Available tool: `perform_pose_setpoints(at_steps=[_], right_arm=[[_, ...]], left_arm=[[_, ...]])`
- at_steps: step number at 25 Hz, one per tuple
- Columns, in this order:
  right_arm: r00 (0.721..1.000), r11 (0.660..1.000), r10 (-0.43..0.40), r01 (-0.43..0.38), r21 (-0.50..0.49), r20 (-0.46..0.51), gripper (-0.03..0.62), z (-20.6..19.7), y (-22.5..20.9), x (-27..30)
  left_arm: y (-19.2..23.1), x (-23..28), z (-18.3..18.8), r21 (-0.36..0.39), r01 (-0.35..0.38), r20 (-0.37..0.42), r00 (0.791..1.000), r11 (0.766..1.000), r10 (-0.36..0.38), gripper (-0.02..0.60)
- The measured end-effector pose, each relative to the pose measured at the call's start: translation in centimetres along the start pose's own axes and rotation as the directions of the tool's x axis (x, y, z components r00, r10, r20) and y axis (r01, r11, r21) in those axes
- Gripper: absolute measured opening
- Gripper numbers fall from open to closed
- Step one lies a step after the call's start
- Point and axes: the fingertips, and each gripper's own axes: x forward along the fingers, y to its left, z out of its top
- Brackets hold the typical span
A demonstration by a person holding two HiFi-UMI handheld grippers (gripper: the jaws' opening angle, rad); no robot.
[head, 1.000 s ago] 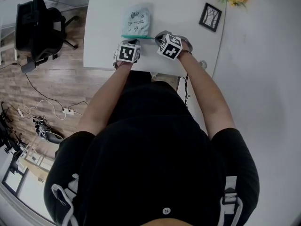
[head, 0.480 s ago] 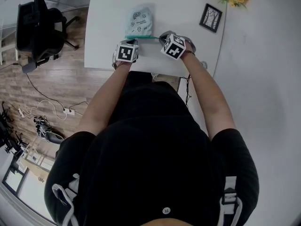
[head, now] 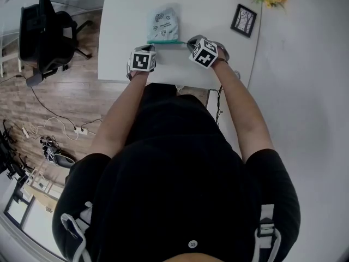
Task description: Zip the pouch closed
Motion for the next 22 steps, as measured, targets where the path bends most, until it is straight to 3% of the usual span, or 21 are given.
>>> perform_pose_setpoints(at_steps=[14,22], right_arm=[[1.000,1.000,-0.015,0.015,0.018,-0.016,0.015,-0.8,0.2,0.6],[0.999,1.000,0.000,0.000,0.001,-0.033,0.066,-1.9,1.2,0.9]], left_arm=[[0.8,-0.2,-0.8,-0.015,-0.019,-0.010,1.000,1.000,0.019,0.012],[1.3,-0.9,-3.4,-0.009,-0.021,-0.033,0.999,1.000,0.020,0.074]])
